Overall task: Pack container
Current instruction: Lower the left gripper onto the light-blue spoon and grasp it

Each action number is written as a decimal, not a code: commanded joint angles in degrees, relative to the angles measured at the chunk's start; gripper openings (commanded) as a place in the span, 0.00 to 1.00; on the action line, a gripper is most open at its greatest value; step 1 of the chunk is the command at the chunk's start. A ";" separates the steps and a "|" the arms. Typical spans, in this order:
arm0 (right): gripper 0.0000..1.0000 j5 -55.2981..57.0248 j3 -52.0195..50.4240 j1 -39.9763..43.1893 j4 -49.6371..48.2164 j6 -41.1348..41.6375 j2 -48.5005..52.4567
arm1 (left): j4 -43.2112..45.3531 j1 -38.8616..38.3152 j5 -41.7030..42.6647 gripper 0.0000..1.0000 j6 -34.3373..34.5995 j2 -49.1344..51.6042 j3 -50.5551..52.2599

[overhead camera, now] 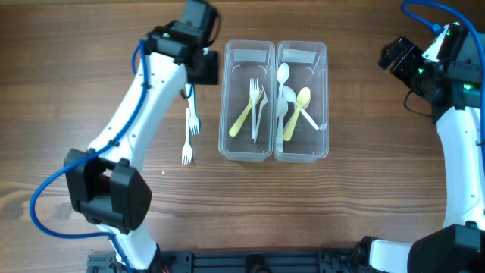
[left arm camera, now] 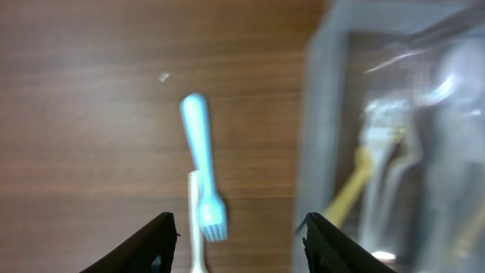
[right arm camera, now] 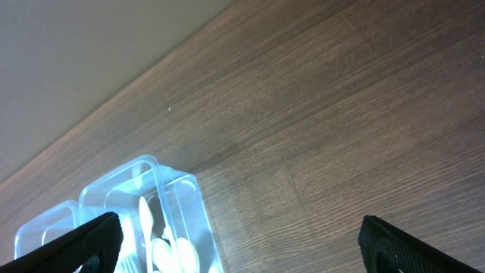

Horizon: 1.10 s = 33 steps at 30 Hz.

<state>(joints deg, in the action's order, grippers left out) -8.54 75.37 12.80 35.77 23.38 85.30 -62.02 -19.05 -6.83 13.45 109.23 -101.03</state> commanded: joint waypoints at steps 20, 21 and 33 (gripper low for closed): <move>1.00 -0.26 0.04 -0.02 -0.17 0.79 0.66 | 15.76 3.26 3.78 0.50 4.20 12.76 13.14; 1.00 -0.26 0.04 -0.02 -0.17 0.79 0.66 | 15.78 3.26 3.78 0.49 4.22 13.40 13.14; 1.00 -0.26 0.04 -0.02 -0.17 0.79 0.66 | 15.02 3.26 3.54 0.46 7.87 13.92 14.91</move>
<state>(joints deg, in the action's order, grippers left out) -8.54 75.37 12.80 35.77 23.38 85.30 -47.44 -15.94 -3.75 19.40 122.69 -88.12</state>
